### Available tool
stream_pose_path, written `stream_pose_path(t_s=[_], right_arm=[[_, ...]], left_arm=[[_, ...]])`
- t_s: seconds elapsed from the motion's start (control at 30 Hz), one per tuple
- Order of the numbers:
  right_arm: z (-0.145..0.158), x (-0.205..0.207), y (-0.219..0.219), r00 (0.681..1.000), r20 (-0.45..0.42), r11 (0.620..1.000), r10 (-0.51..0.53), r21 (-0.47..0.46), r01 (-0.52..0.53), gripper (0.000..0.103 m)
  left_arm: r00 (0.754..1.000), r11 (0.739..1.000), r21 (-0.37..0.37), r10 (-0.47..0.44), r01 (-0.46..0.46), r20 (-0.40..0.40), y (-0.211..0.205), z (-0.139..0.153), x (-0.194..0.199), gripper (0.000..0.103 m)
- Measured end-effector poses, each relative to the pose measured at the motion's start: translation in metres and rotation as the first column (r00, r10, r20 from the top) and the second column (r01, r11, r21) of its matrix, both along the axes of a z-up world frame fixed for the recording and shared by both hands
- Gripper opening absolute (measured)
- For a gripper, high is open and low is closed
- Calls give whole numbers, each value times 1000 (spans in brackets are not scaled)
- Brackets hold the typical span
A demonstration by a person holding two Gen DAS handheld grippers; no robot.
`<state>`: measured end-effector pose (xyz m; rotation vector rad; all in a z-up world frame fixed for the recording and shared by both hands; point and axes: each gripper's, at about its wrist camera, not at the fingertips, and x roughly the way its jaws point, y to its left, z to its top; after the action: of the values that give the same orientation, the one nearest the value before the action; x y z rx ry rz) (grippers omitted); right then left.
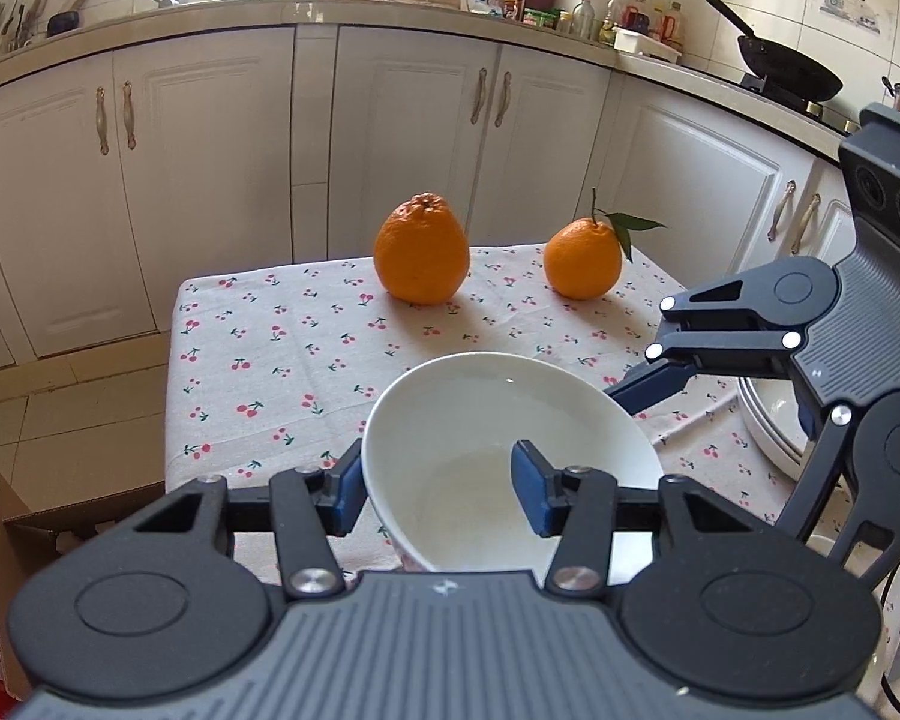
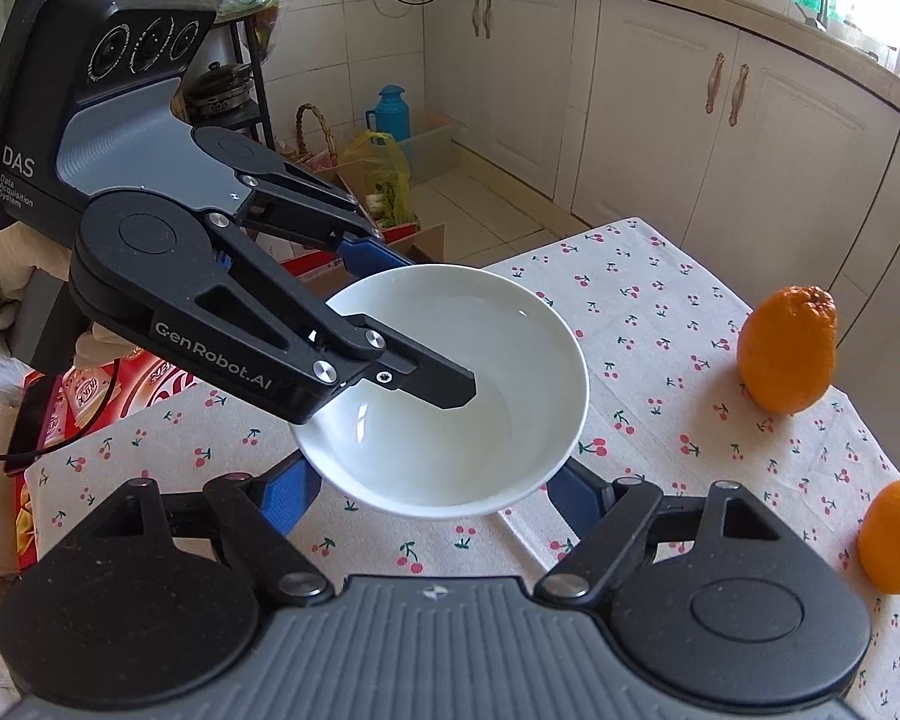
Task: Organize plates and bowls
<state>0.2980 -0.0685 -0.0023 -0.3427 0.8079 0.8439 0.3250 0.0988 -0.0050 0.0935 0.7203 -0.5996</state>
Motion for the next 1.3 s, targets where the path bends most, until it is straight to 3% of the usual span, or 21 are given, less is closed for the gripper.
stream_pose_path(t_s=[0.77, 1.3], right_arm=[[34, -99, -64, 995, 54, 996, -79, 32, 77, 85], [31, -151, -83, 995, 66, 997, -74, 33, 72, 85]], left_arm=[[991, 995, 17, -95, 94, 93, -60, 39, -92, 49], [988, 993, 36, -114, 111, 104, -79, 38, -145, 49]])
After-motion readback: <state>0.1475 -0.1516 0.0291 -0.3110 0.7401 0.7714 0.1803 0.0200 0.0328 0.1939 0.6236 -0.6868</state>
